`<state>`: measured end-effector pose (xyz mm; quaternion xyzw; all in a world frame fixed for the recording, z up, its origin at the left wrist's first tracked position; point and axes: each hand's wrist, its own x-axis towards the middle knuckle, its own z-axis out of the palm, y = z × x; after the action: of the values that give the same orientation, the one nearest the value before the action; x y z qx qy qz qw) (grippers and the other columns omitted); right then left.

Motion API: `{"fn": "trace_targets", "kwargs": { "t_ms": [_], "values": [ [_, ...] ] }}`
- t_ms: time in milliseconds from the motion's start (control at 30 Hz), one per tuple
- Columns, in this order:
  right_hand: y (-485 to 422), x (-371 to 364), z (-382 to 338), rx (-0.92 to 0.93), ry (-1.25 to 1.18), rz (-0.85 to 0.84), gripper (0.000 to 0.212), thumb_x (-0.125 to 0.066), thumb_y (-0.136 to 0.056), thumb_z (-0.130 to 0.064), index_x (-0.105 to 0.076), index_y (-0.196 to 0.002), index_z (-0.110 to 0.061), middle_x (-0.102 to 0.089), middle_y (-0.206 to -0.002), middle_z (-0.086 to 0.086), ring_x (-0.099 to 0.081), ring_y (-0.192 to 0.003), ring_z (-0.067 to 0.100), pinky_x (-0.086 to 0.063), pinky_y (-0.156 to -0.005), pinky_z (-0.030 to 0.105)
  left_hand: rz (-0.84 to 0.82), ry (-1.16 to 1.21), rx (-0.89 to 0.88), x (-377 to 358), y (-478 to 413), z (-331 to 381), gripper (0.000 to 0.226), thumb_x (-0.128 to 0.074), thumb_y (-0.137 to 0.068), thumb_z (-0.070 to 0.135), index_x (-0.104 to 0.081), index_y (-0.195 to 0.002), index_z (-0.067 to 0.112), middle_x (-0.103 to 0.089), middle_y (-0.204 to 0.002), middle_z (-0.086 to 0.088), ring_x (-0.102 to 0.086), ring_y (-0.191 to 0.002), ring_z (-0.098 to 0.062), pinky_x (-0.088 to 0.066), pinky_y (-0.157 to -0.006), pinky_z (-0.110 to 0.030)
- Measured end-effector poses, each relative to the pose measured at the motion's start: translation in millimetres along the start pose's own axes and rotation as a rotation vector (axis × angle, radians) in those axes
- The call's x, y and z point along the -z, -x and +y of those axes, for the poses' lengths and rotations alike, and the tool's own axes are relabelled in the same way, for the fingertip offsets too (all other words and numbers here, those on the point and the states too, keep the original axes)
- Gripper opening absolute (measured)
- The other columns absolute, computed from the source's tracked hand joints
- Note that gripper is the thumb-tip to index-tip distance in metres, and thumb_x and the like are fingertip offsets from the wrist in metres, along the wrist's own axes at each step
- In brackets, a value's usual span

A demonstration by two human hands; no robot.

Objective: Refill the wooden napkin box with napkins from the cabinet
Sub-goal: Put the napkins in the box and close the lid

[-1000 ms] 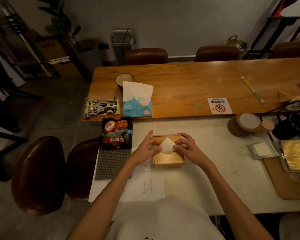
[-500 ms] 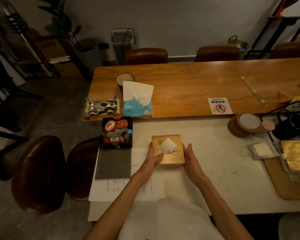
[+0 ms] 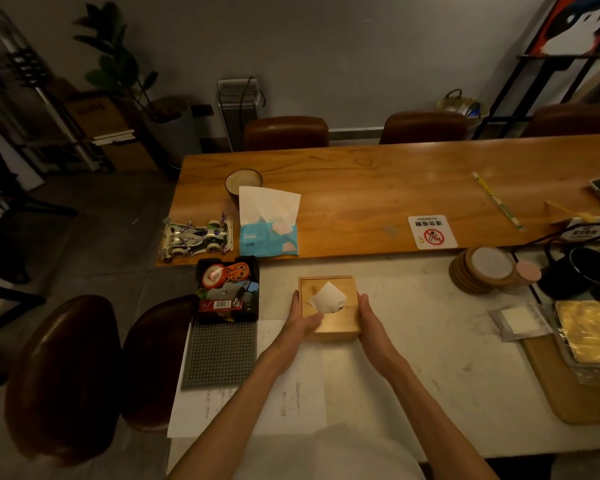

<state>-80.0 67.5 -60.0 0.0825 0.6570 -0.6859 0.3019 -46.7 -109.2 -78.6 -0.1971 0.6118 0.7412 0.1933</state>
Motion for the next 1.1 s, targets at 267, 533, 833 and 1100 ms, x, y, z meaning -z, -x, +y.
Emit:
{"fn": "trace_targets", "kwargs": {
  "t_ms": [267,533,833,1100],
  "values": [
    [-41,0,-38,-0.003,-0.075,-0.033,0.064,-0.017,-0.095,-0.066,-0.045,-0.141,-0.032,-0.058,-0.138,-0.006,-0.055,-0.125,0.011,-0.037,-0.112,0.037,0.124,0.238,0.028,-7,-26,54,0.051,-0.033,-0.101,0.045,-0.043,-0.144,0.02,-0.058,-0.139,-0.003,-0.056,-0.125,-0.02,-0.038,-0.112,-0.043],
    [-49,0,-39,-0.041,-0.08,-0.04,0.048,-0.014,-0.098,-0.061,-0.051,-0.124,-0.046,-0.063,-0.124,-0.02,-0.06,-0.115,0.001,-0.044,-0.096,0.023,0.145,0.27,0.024,-6,-32,53,0.048,-0.026,-0.101,0.05,-0.051,-0.134,0.026,-0.061,-0.133,-0.002,-0.057,-0.122,-0.018,-0.041,-0.109,-0.039],
    [-55,1,-41,-0.016,-0.01,-0.016,0.049,-0.019,-0.099,-0.058,-0.047,-0.133,-0.037,-0.06,-0.13,-0.013,-0.057,-0.117,0.003,-0.044,-0.097,0.025,0.138,0.09,-0.03,1,-43,49,0.064,-0.054,-0.089,0.029,-0.032,-0.148,0.035,-0.05,-0.145,0.005,-0.05,-0.129,-0.018,-0.035,-0.114,-0.045],
    [-37,-2,-26,0.155,0.285,0.037,0.059,-0.051,-0.099,-0.03,-0.024,-0.152,-0.028,-0.04,-0.143,-0.017,-0.044,-0.122,-0.006,-0.036,-0.089,-0.001,0.12,-0.179,-0.107,-4,-20,44,0.076,-0.048,-0.099,0.01,0.002,-0.154,0.028,-0.017,-0.159,0.006,-0.021,-0.145,-0.013,-0.024,-0.116,-0.029]
  ]
}}
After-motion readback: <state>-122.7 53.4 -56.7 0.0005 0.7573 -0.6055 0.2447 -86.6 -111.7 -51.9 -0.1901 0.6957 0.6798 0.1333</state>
